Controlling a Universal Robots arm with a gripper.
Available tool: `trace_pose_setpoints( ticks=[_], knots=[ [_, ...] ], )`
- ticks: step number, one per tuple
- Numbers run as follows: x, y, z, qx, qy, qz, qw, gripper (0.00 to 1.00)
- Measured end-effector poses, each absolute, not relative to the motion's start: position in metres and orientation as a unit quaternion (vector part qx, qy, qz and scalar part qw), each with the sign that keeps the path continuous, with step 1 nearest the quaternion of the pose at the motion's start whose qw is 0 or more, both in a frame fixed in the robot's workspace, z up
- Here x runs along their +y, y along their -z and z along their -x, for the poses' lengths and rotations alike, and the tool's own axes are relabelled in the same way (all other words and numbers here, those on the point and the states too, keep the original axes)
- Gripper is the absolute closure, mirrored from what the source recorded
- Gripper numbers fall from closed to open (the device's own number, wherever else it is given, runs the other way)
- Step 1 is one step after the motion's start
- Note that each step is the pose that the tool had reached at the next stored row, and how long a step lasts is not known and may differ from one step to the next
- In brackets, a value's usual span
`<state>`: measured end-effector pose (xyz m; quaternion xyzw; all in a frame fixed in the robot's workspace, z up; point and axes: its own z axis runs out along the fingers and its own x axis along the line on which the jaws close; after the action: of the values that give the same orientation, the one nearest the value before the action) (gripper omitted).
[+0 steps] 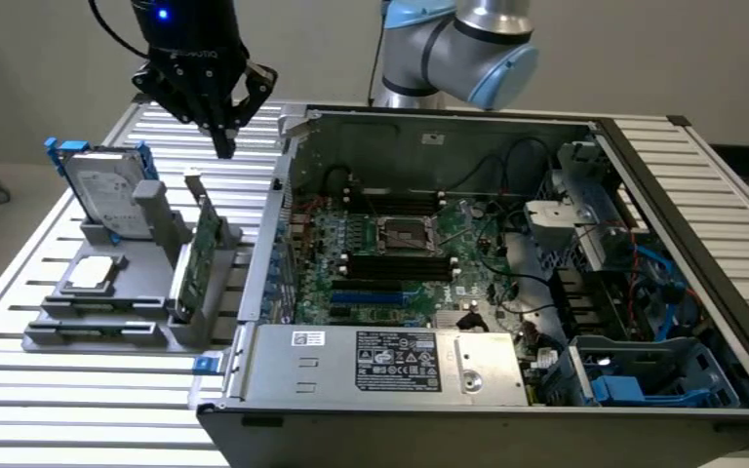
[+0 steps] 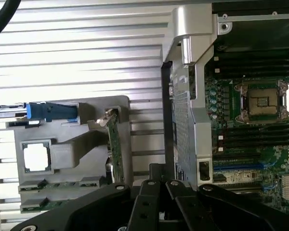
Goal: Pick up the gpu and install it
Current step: 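Reach for the gpu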
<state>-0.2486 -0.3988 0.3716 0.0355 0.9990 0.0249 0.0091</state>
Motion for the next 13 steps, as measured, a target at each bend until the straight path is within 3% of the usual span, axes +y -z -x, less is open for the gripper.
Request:
trace_pose_setpoints(
  ticks=[13],
  knots=[
    [-0.399,-0.359,0.298,0.999,-0.019,-0.035,0.009,0.89]
  ],
)
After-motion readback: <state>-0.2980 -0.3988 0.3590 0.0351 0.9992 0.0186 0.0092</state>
